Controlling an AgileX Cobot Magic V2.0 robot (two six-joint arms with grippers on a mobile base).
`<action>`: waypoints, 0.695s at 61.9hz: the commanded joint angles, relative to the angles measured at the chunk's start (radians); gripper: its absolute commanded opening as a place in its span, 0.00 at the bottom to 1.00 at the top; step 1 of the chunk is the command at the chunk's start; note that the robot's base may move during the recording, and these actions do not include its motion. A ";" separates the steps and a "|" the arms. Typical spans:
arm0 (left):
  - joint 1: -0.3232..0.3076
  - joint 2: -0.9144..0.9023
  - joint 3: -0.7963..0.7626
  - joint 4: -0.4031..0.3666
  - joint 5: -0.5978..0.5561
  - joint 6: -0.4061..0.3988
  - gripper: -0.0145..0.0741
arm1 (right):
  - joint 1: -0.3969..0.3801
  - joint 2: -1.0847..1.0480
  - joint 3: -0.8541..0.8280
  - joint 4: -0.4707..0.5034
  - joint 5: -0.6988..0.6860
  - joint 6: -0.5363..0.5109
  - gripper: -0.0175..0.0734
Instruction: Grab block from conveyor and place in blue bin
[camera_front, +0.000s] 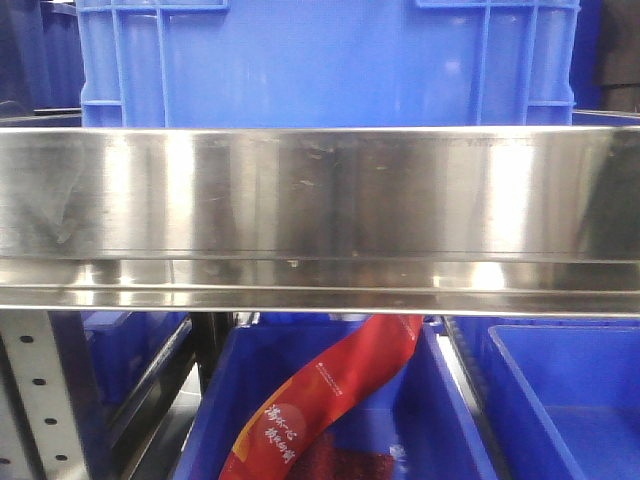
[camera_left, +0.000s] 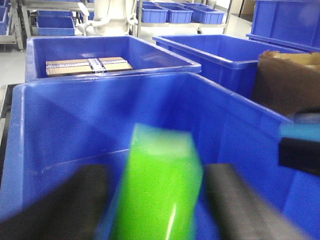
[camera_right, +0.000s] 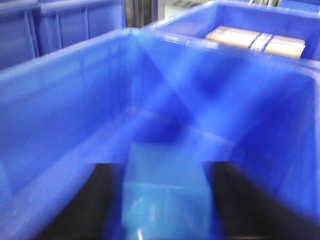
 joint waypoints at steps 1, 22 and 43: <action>-0.008 -0.005 -0.009 0.006 -0.017 0.004 0.67 | -0.001 -0.005 -0.010 -0.011 -0.034 -0.003 0.66; 0.033 -0.095 -0.009 0.010 -0.056 0.004 0.10 | -0.081 -0.139 -0.010 -0.011 0.026 -0.003 0.01; 0.155 -0.301 0.111 -0.013 0.032 0.006 0.04 | -0.211 -0.326 0.089 -0.007 0.055 -0.003 0.02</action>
